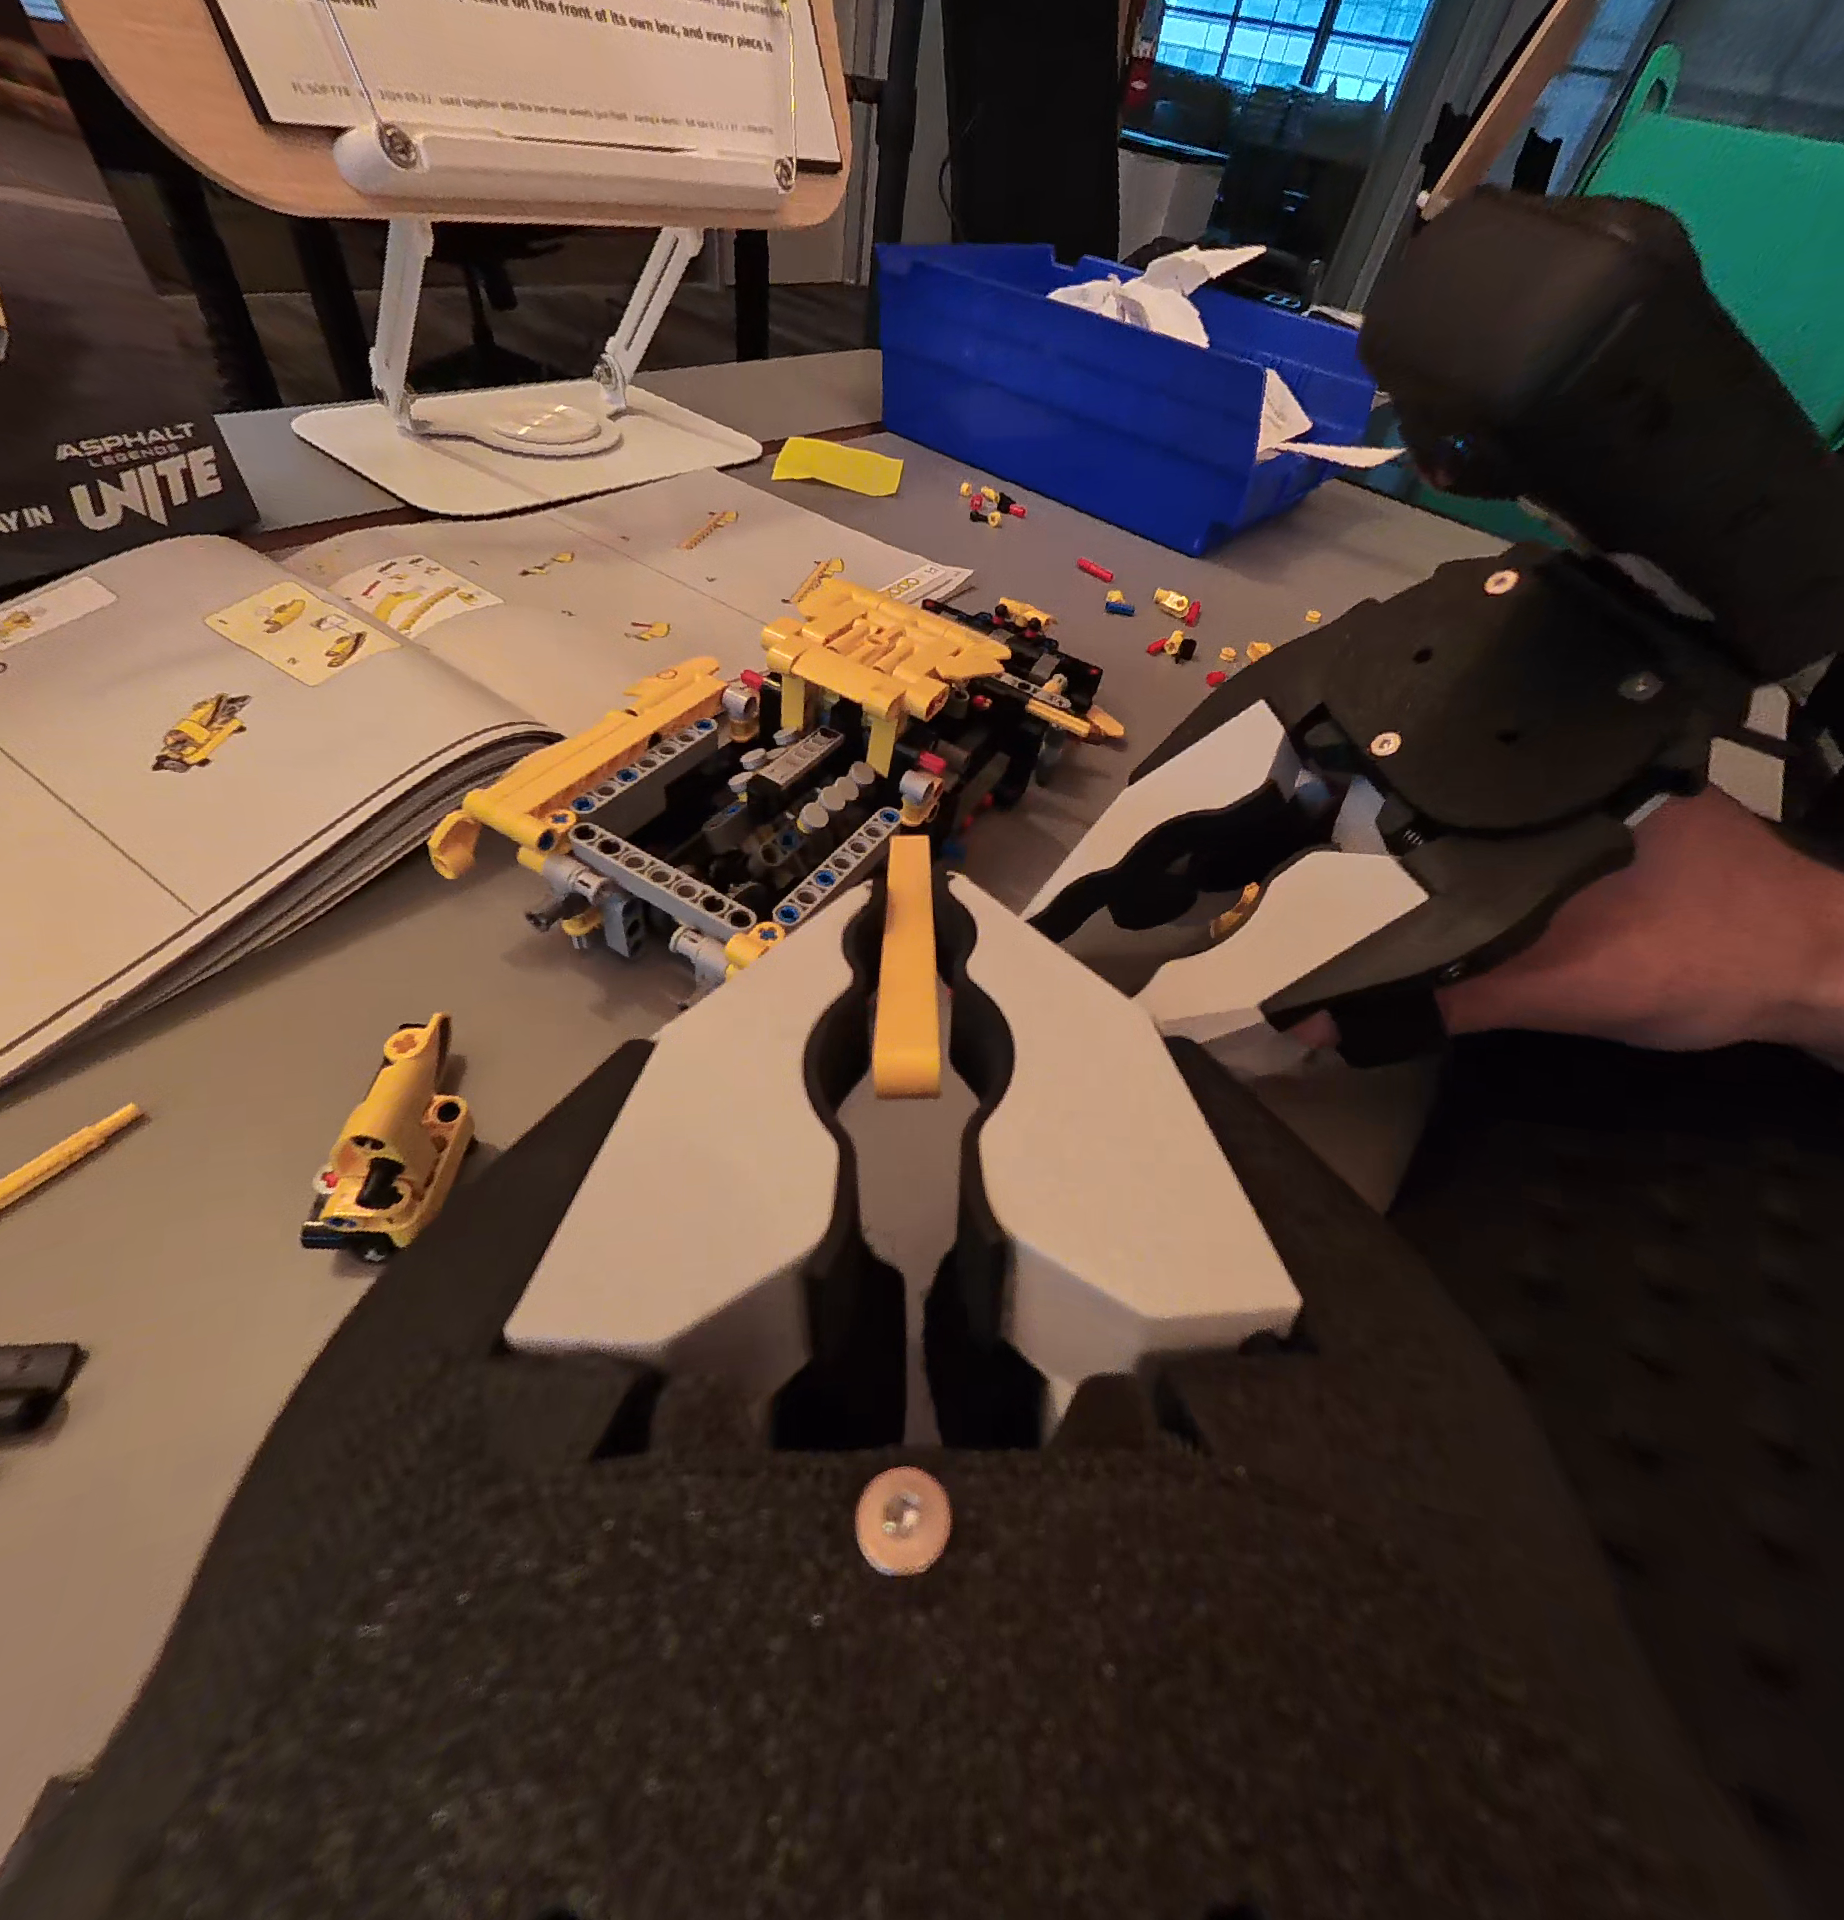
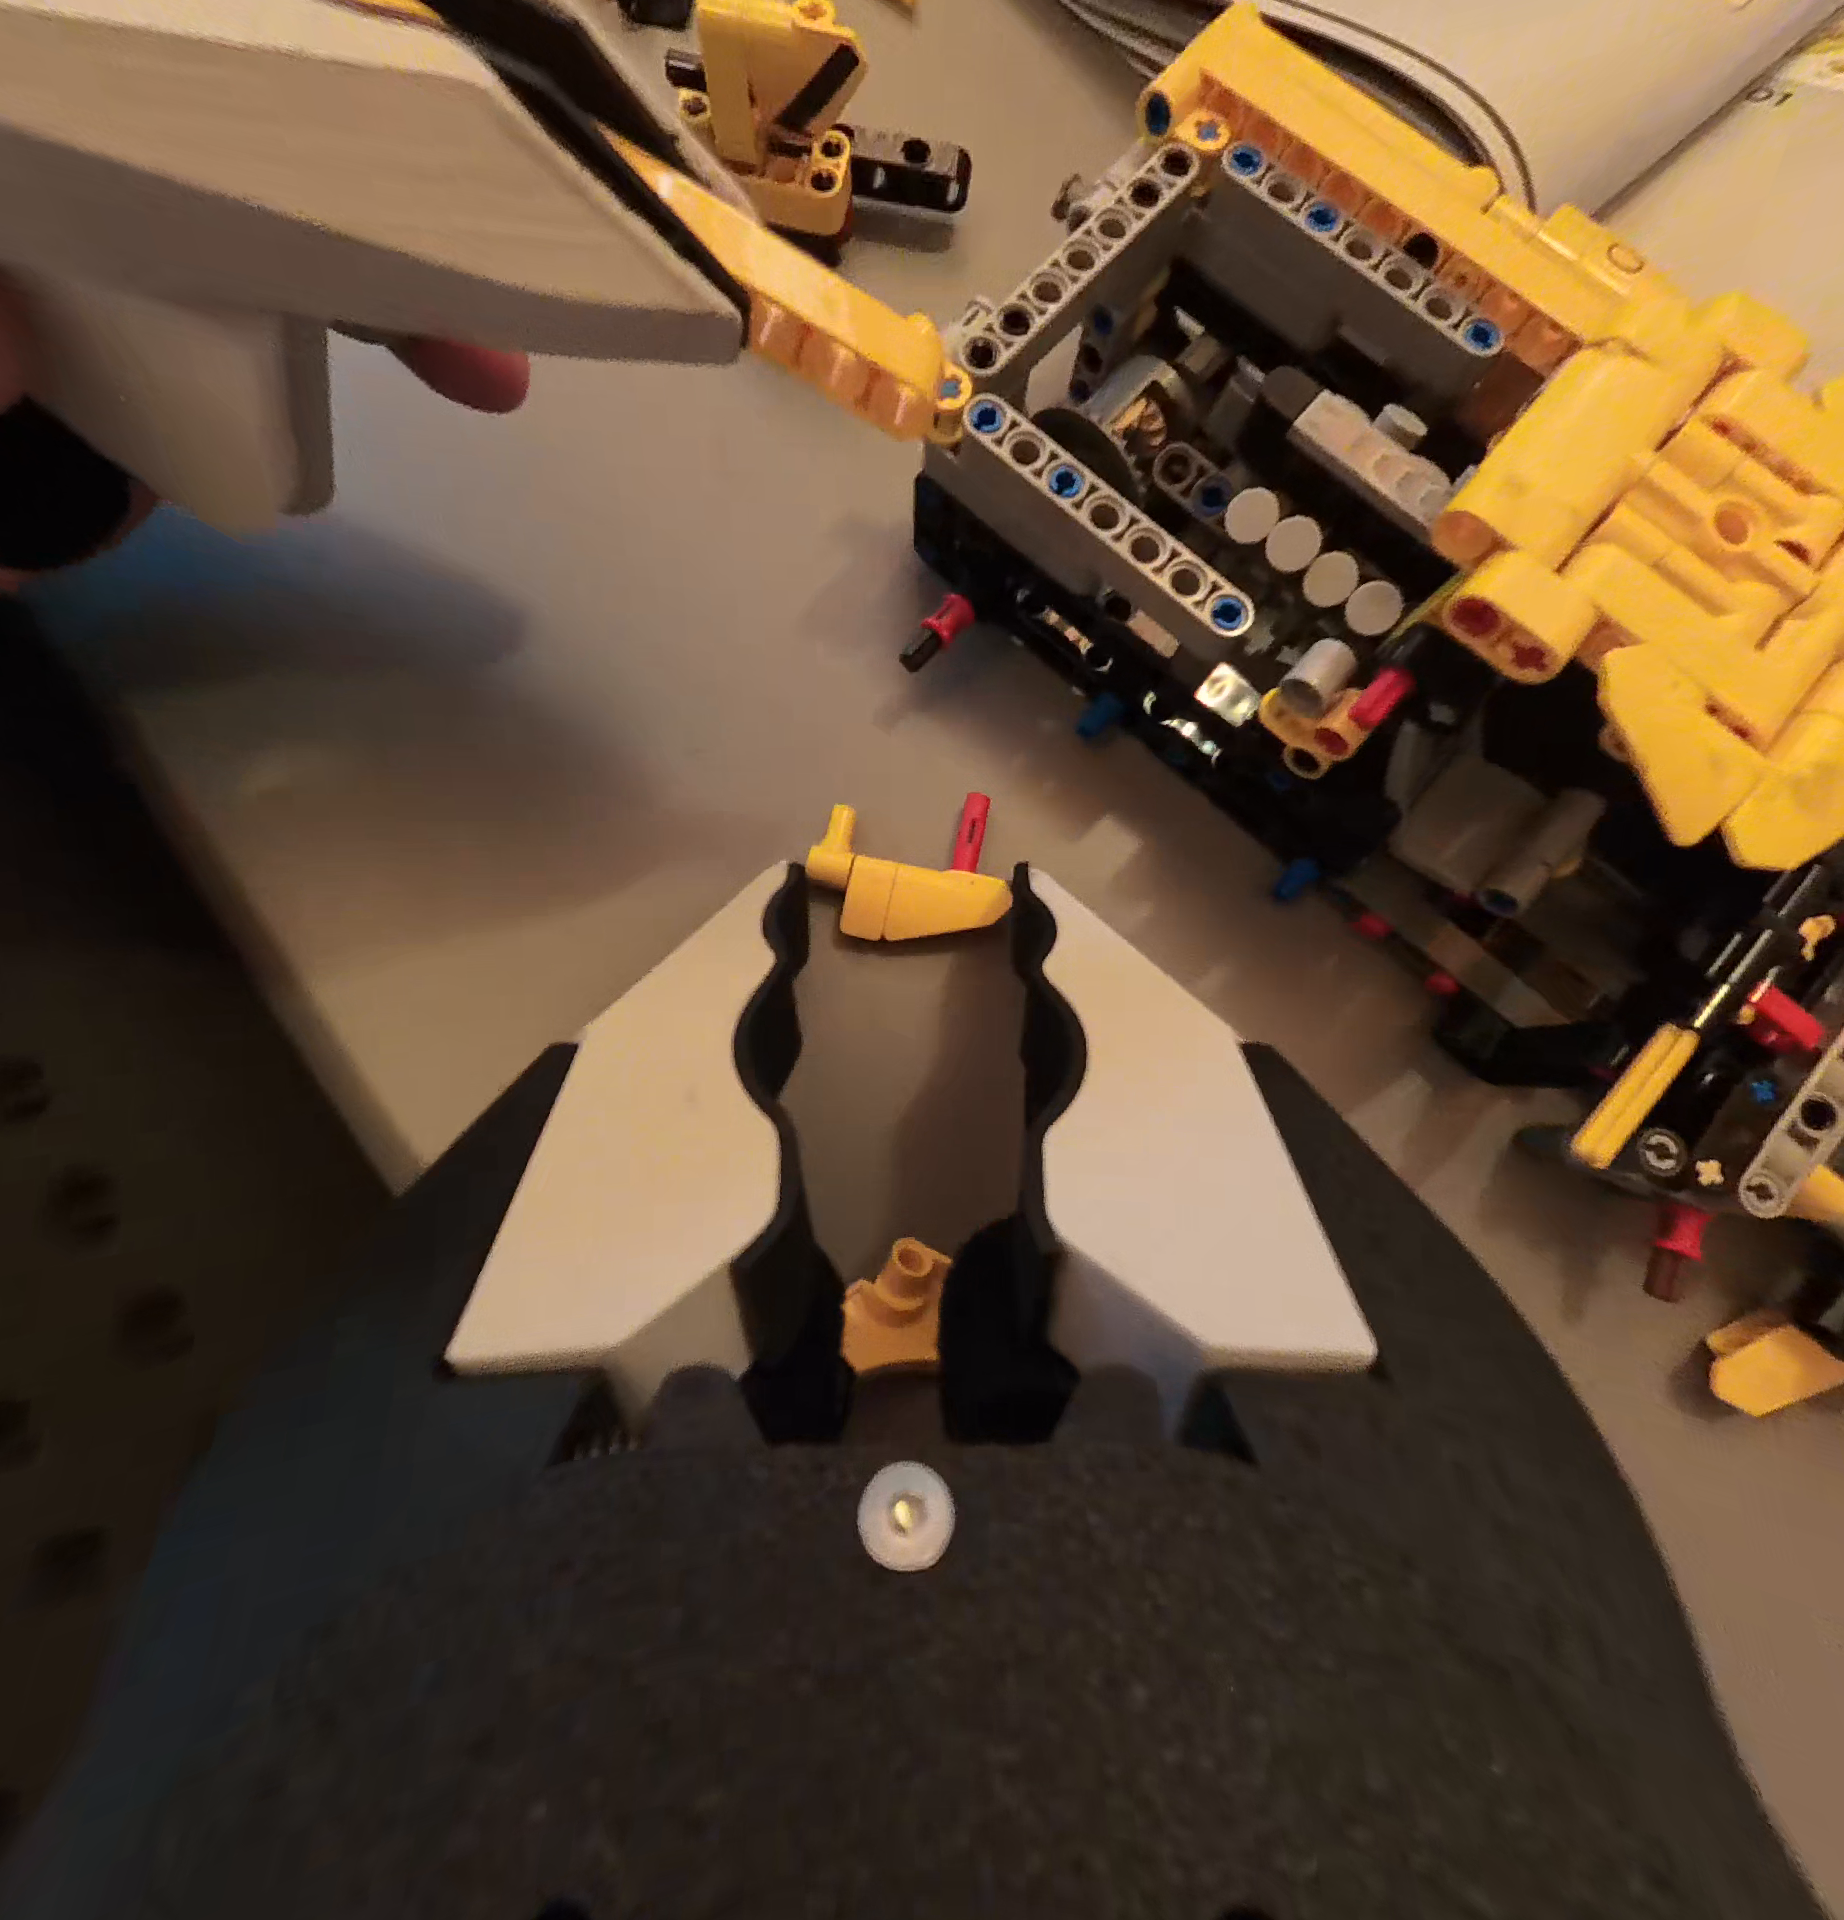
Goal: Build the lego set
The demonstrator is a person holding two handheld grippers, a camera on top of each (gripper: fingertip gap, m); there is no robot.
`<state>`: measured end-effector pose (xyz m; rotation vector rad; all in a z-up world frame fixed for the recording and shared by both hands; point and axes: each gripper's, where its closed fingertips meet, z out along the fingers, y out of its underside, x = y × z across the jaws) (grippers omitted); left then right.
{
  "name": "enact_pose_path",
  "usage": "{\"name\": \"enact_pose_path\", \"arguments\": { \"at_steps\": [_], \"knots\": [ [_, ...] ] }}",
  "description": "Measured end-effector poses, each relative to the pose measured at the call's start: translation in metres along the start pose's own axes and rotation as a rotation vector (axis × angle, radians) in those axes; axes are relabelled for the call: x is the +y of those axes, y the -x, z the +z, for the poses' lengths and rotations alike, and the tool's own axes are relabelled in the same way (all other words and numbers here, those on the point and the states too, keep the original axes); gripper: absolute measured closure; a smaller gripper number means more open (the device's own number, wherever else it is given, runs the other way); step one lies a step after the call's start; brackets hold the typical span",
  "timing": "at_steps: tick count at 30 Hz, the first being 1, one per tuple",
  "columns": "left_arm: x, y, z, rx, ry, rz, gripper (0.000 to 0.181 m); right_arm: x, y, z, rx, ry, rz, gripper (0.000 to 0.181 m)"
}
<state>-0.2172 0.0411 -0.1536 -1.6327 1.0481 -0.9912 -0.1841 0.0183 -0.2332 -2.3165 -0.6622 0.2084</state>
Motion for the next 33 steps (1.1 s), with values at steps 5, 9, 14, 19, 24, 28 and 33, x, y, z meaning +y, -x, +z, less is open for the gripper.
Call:
{"name": "enact_pose_path", "arguments": {
  "at_steps": [5, 9, 14, 19, 24, 28, 33],
  "knots": [
    [0.0, 0.0, 0.0, 0.001, -0.004, 0.015, 0.174, -0.015, 0.002, -0.019, -0.131, -0.103, 0.092, 0.143],
    [-0.002, -0.003, 0.0, 0.008, -0.016, 0.039, 0.174, -0.039, 0.01, -0.049, -0.338, -0.243, 0.228, 0.144],
    [-0.002, -0.007, 0.002, 0.015, -0.011, 0.058, 0.174, -0.037, 0.013, -0.049, -0.318, -0.308, 0.184, 0.143],
    [0.001, -0.008, 0.004, 0.002, 0.014, 0.104, 0.174, -0.034, 0.016, -0.046, -0.281, -0.345, 0.18, 0.143],
    [0.005, -0.012, 0.008, 0.008, 0.038, 0.148, 0.173, -0.034, 0.015, -0.048, -0.29, -0.352, 0.178, 0.143],
    [0.006, -0.014, 0.008, 0.015, 0.043, 0.158, 0.173, -0.035, 0.014, -0.051, -0.272, -0.368, 0.175, 0.143],
    [0.008, -0.019, 0.01, 0.047, 0.051, 0.167, 0.173, -0.035, 0.015, -0.05, -0.267, -0.366, 0.164, 0.143]
  ]
}}
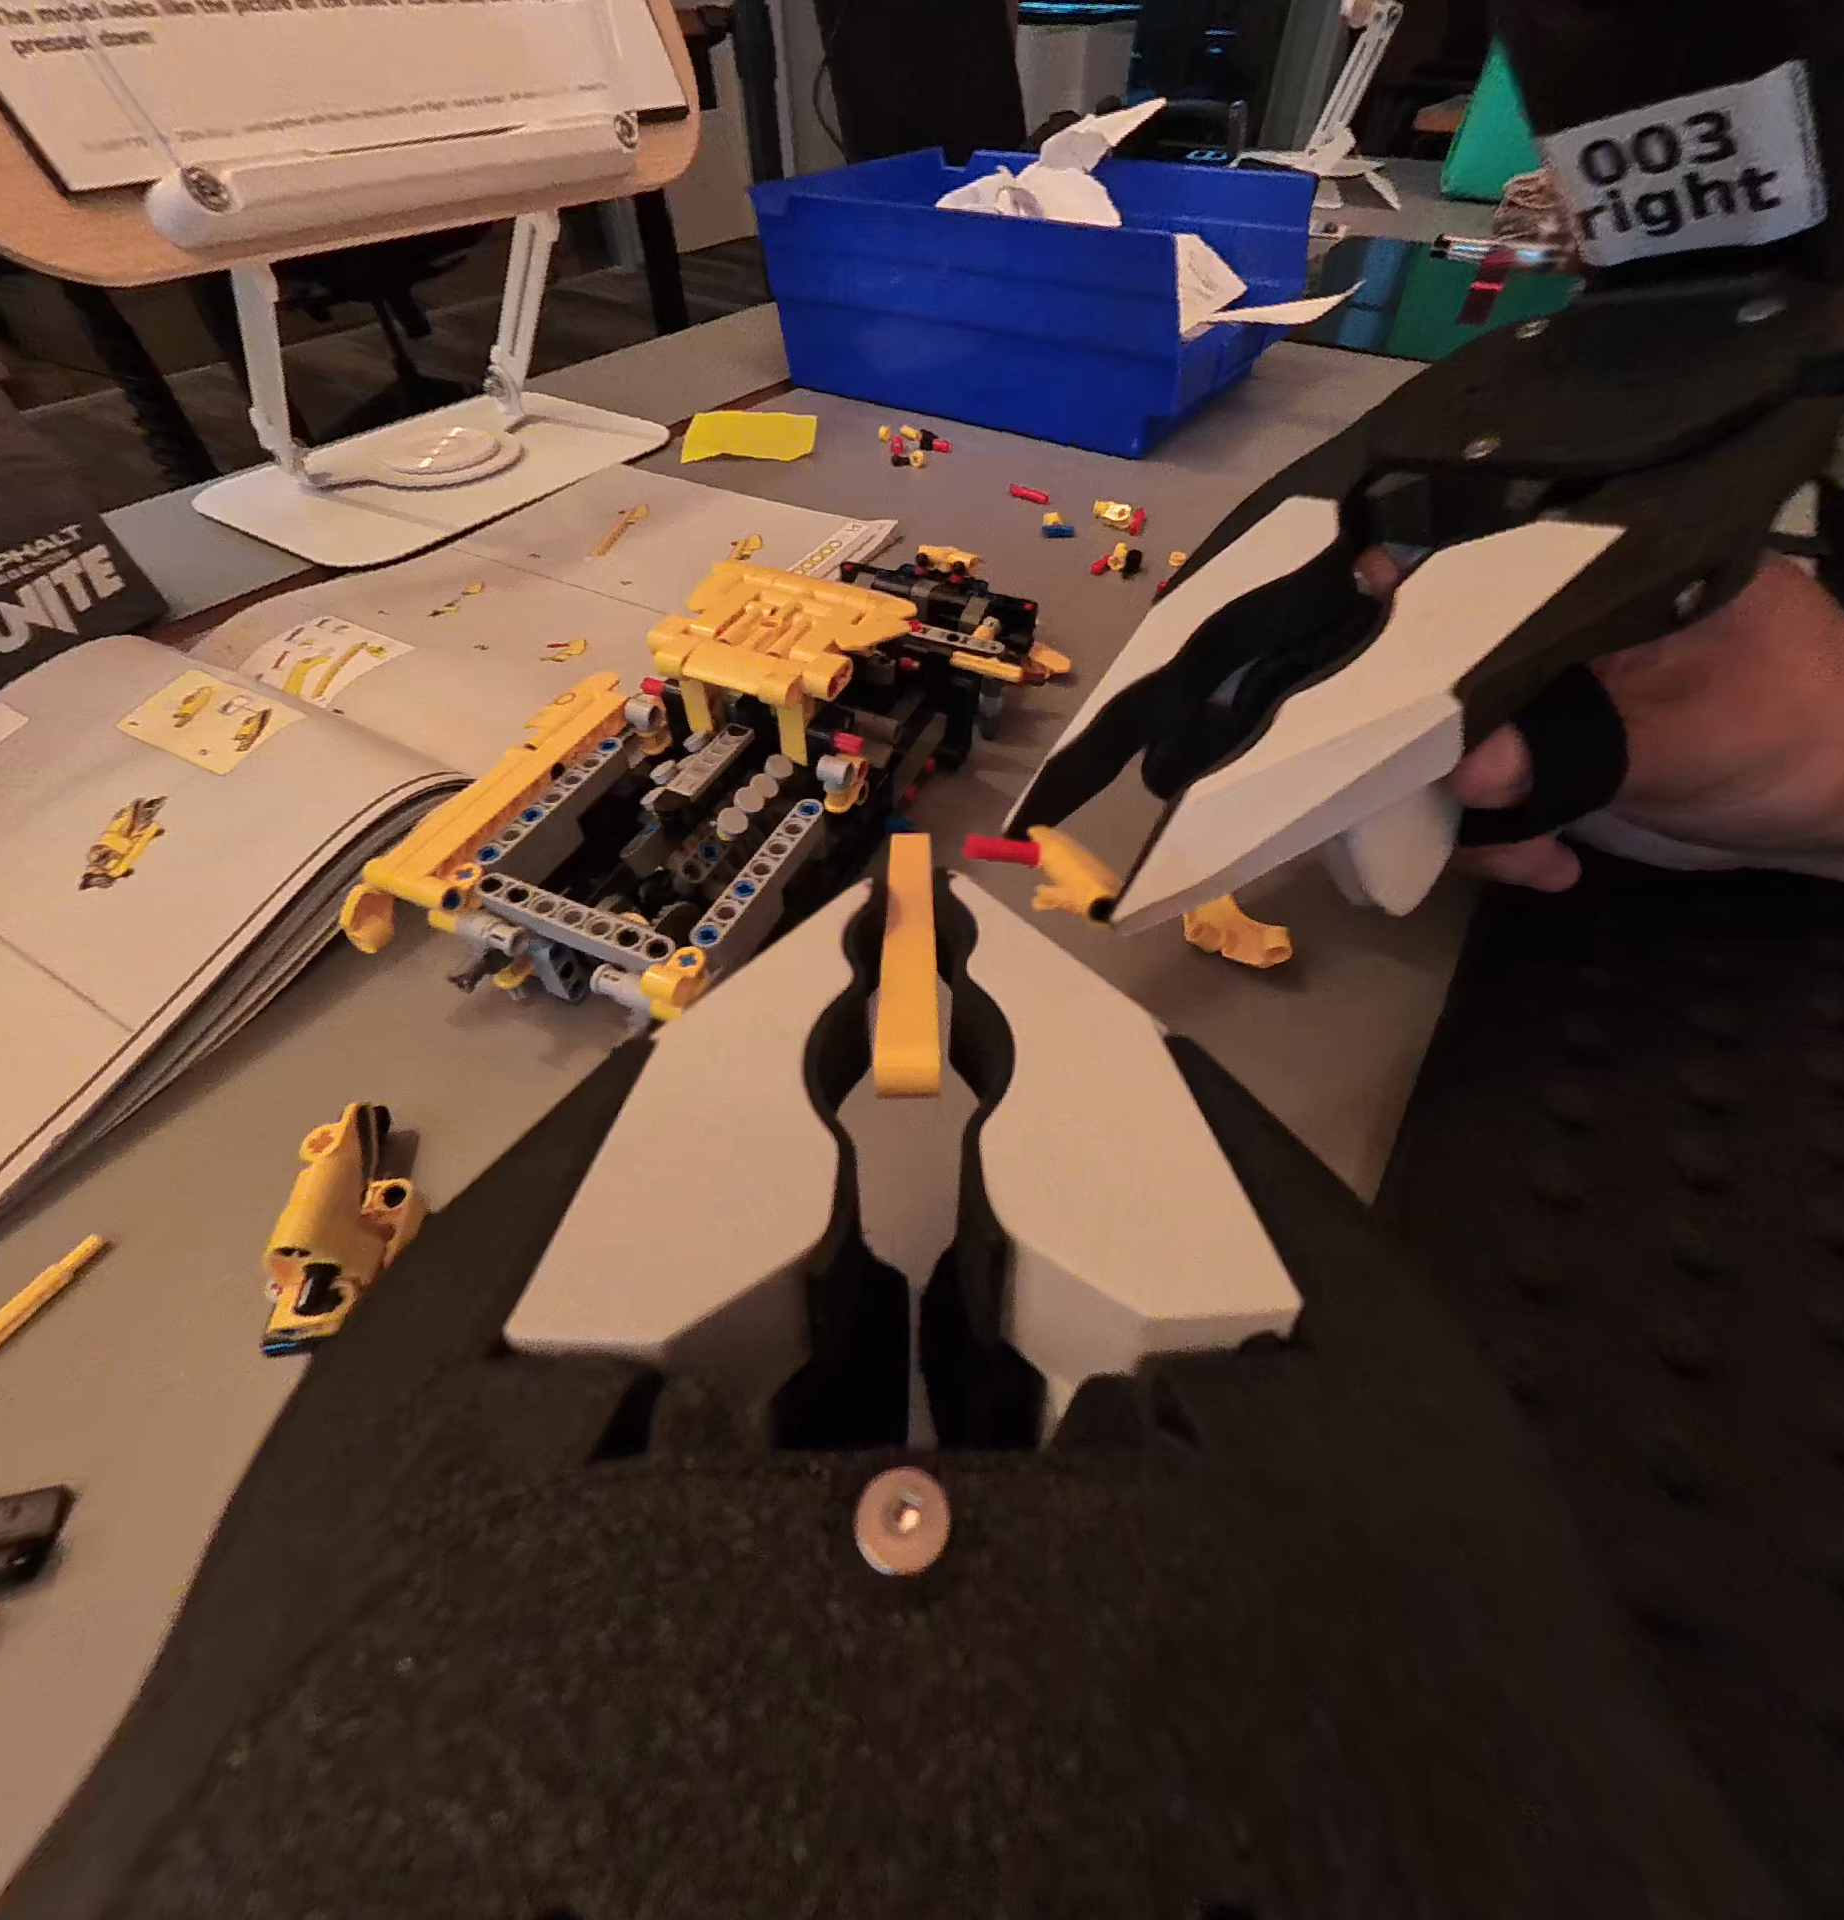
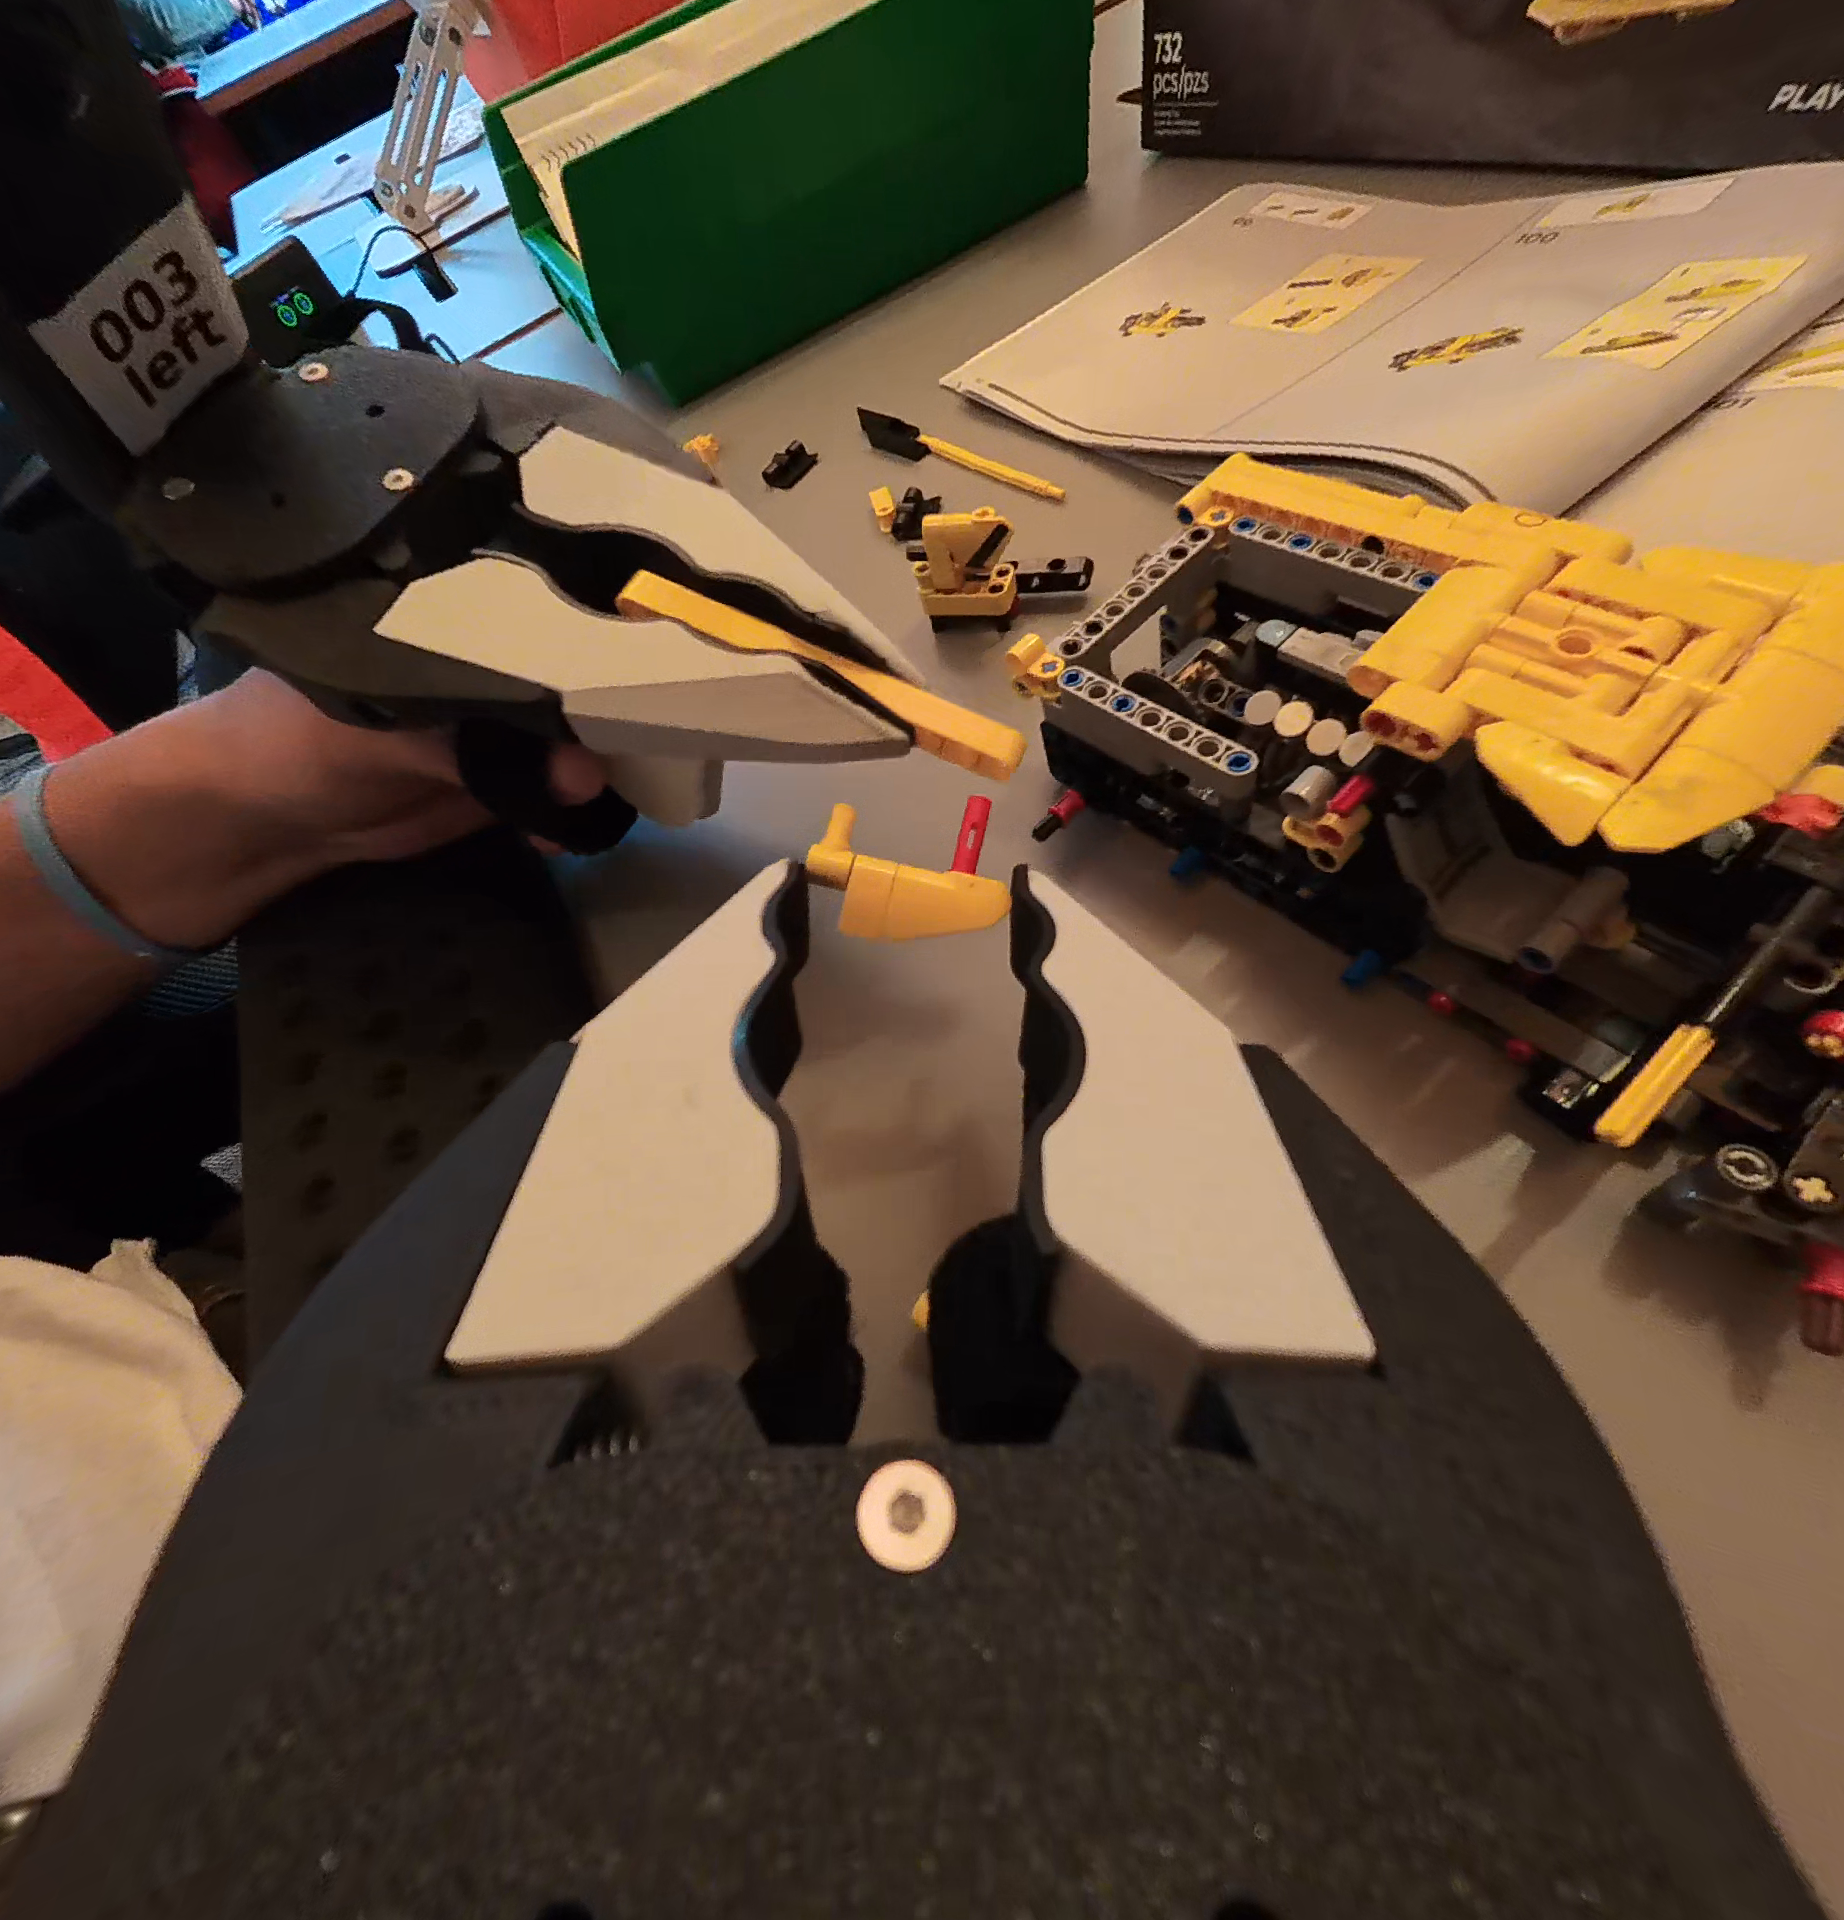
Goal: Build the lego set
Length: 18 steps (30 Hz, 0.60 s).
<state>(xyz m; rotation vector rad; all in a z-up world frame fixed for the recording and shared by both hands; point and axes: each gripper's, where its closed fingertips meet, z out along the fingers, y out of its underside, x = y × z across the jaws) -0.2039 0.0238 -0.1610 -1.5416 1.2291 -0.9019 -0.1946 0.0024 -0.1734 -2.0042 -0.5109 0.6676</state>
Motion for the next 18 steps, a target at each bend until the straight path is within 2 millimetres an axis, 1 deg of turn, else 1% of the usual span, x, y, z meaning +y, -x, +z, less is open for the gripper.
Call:
{"name": "enact_pose_path", "arguments": {
  "at_steps": [3, 7, 9, 15, 17, 18],
  "knots": [
    [0.0004, -0.0059, 0.0018, 0.027, 0.004, 0.017, 0.174, 0.0013, -0.0007, 0.0027, 0.001, 0.012, 0.004, 0.143],
    [0.0015, -0.008, 0.0029, 0.023, 0.012, 0.054, 0.174, 0.0002, -0.001, 0.0001, -0.007, -0.001, 0.021, 0.143],
    [0.002, -0.0085, 0.0032, 0.021, 0.015, 0.069, 0.173, 0.0031, -0.0008, 0.0016, -0.015, 0.016, 0.03, 0.143],
    [0.0042, -0.0103, 0.0054, -0.037, 0.038, 0.215, 0.173, 0.0037, -0.0025, 0.0006, -0.029, 0.016, 0.07, 0.144],
    [0.0005, -0.0119, 0.0046, -0.039, 0.019, 0.229, 0.173, 0.0029, -0.0012, -0.0006, -0.05, 0.008, 0.088, 0.144],
    [0.0019, -0.0122, 0.0049, -0.033, 0.026, 0.223, 0.173, 0.0035, -0.002, -0.0003, -0.044, 0.011, 0.087, 0.144]
  ]
}}
